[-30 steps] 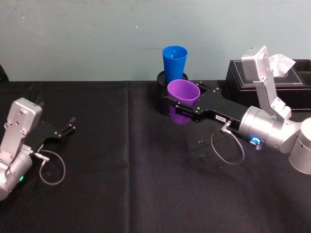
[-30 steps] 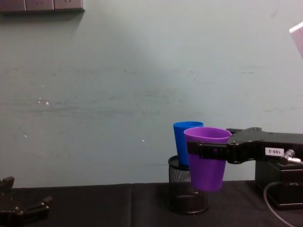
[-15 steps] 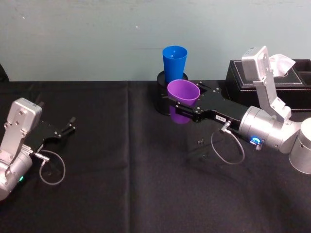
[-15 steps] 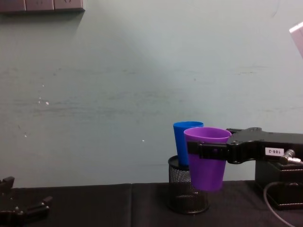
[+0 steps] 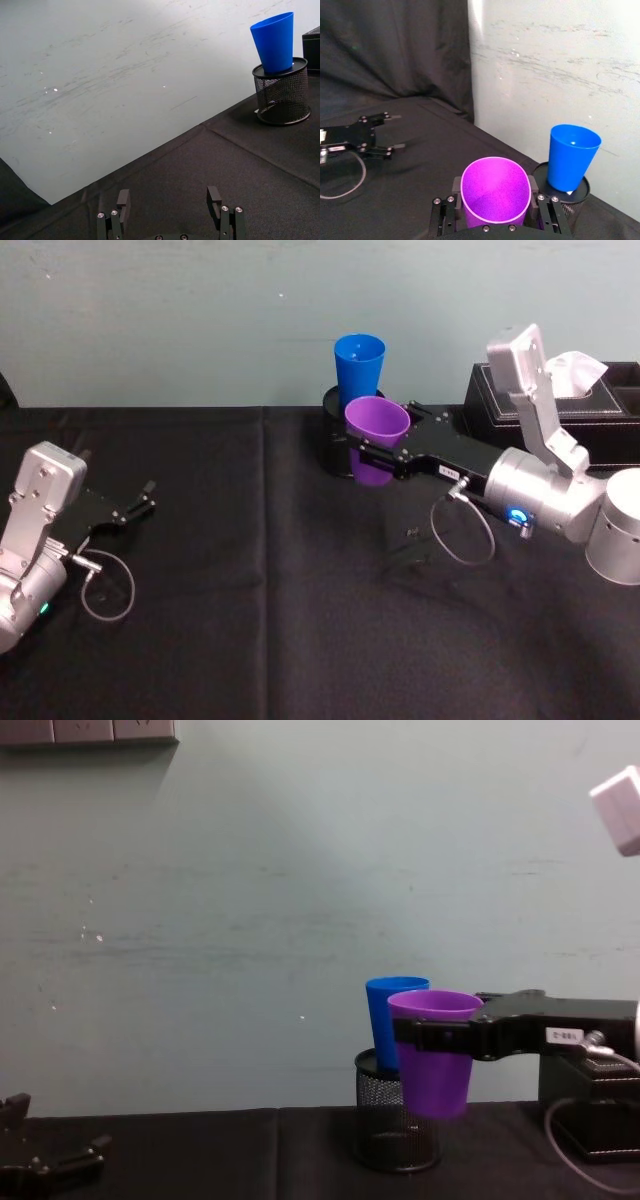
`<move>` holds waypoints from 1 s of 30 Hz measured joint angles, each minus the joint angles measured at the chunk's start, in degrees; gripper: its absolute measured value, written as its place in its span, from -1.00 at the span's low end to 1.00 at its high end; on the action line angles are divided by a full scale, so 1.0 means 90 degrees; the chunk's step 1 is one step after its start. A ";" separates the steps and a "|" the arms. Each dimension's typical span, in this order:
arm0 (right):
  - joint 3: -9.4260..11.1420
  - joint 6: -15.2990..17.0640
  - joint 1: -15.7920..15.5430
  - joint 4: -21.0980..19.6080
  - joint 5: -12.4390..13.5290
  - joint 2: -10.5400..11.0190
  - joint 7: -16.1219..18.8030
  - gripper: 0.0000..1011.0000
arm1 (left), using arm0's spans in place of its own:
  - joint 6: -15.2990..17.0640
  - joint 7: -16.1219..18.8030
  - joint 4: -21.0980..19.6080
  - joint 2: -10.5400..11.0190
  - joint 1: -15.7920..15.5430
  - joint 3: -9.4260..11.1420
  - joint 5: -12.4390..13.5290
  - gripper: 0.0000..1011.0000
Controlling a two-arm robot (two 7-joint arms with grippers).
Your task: Pick up one cup with a gripper and tap it against the other cup.
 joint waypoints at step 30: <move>0.0020 -0.0166 0.1019 0.1898 -0.0348 -0.0944 -0.0208 0.45 | 0.0000 0.0000 0.0000 0.0000 0.0000 0.0000 0.0000 0.98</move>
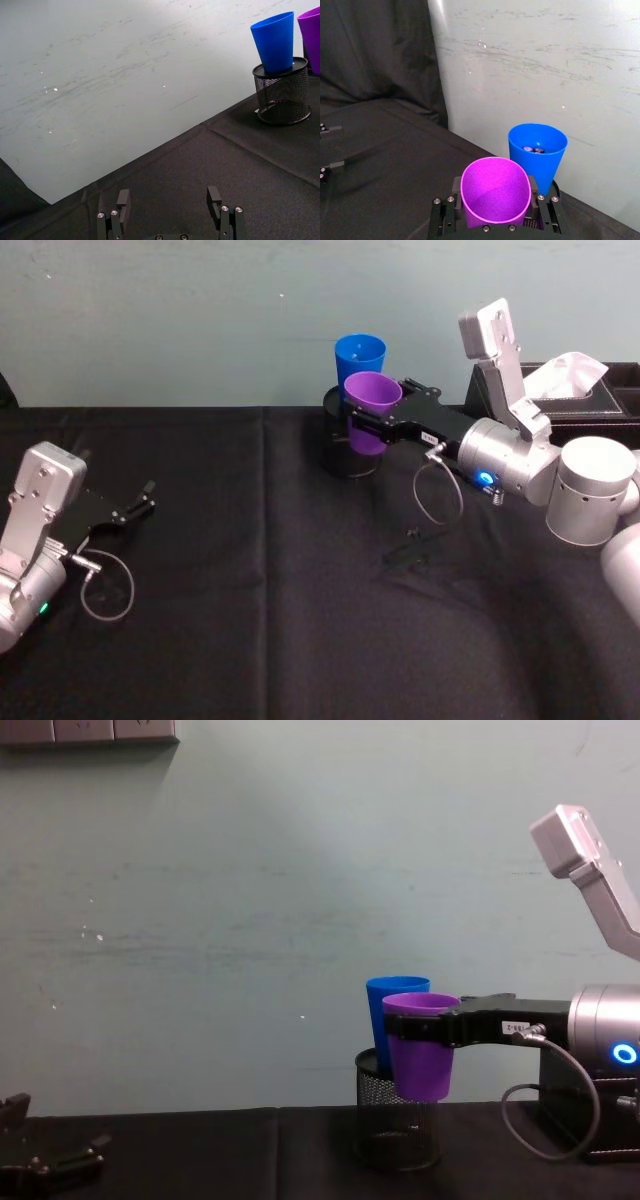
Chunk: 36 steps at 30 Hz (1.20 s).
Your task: Pick up one cup with a gripper and tap it against the other cup.
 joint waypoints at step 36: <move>0.0204 -0.0462 0.0590 0.1170 -0.0211 -0.0543 0.0104 0.45 | 0.0000 0.0000 0.0000 0.0000 0.0000 0.0000 0.0000 0.98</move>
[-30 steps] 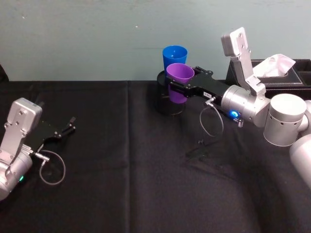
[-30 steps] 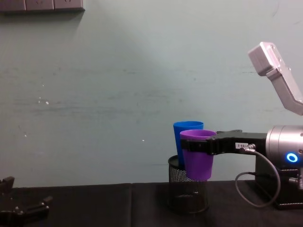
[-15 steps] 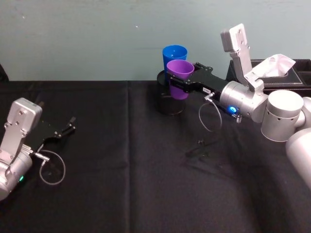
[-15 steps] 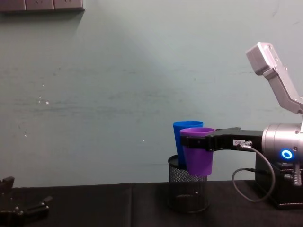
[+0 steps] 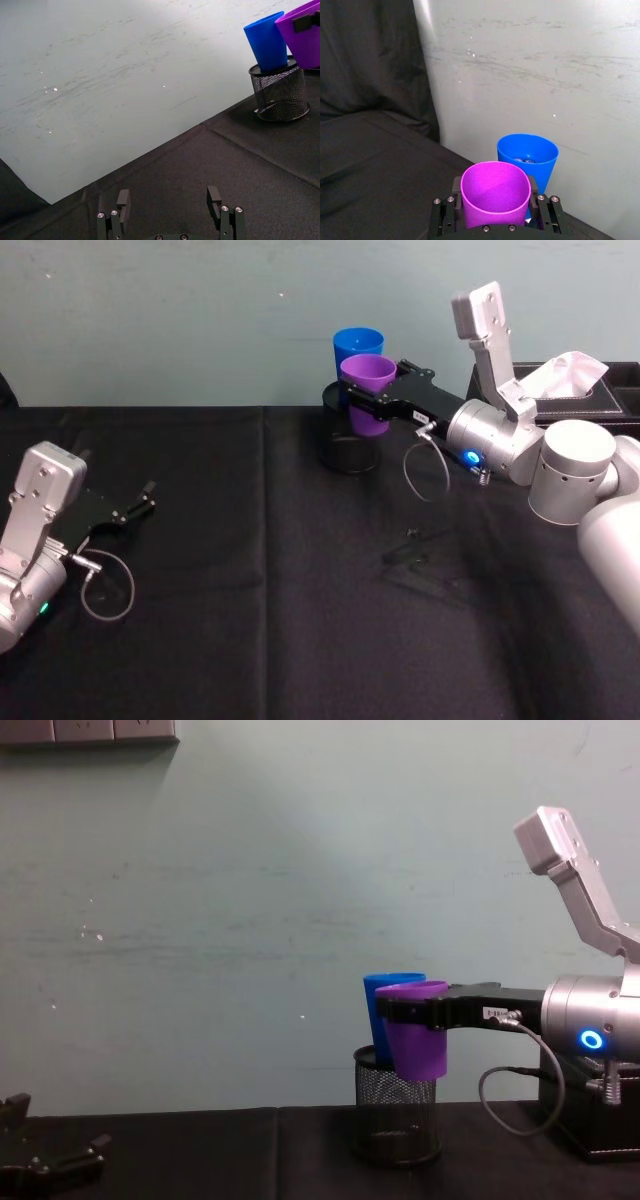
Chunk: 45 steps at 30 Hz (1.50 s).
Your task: Pick up one cup with a gripper and tap it against the other cup.
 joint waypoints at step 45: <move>0.0109 -0.0075 0.0014 0.0047 -0.0028 -0.0065 -0.0038 0.45 | 0.0000 0.0000 0.0000 0.0000 0.0000 0.0000 0.0000 0.98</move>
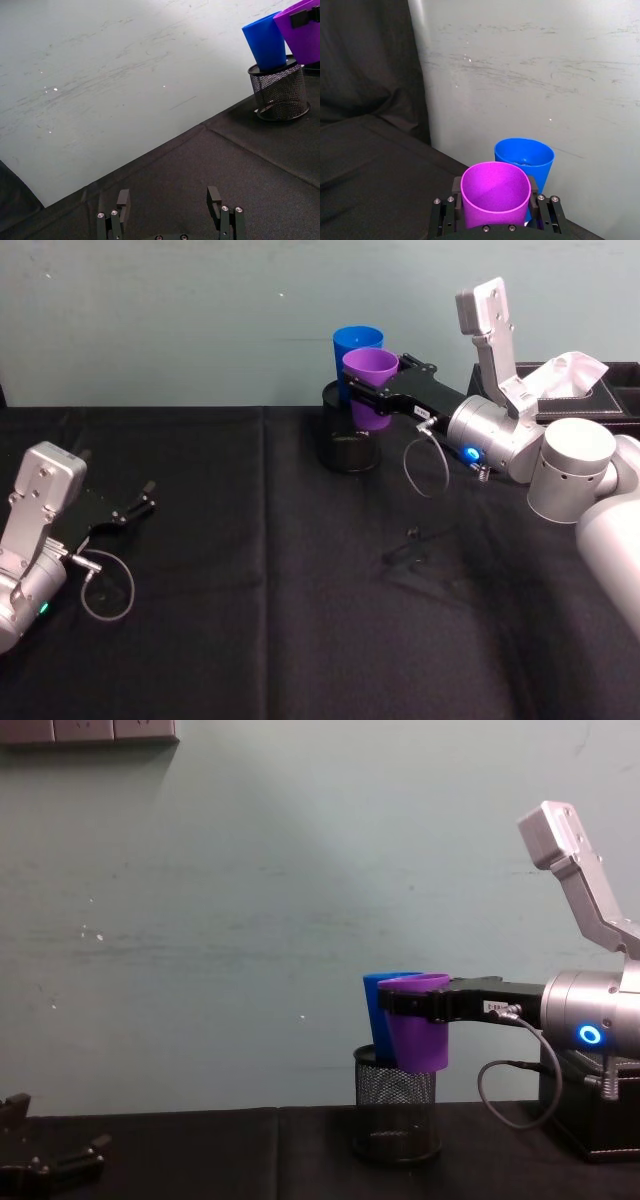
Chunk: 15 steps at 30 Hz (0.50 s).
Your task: Pick up one cup with a gripper and tap it against the other cup.
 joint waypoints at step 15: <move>0.0000 0.0000 -0.0001 -0.0004 -0.0001 0.0000 0.0000 0.45 | 0.0000 0.0000 0.0000 0.0000 0.0000 0.0000 0.0000 0.98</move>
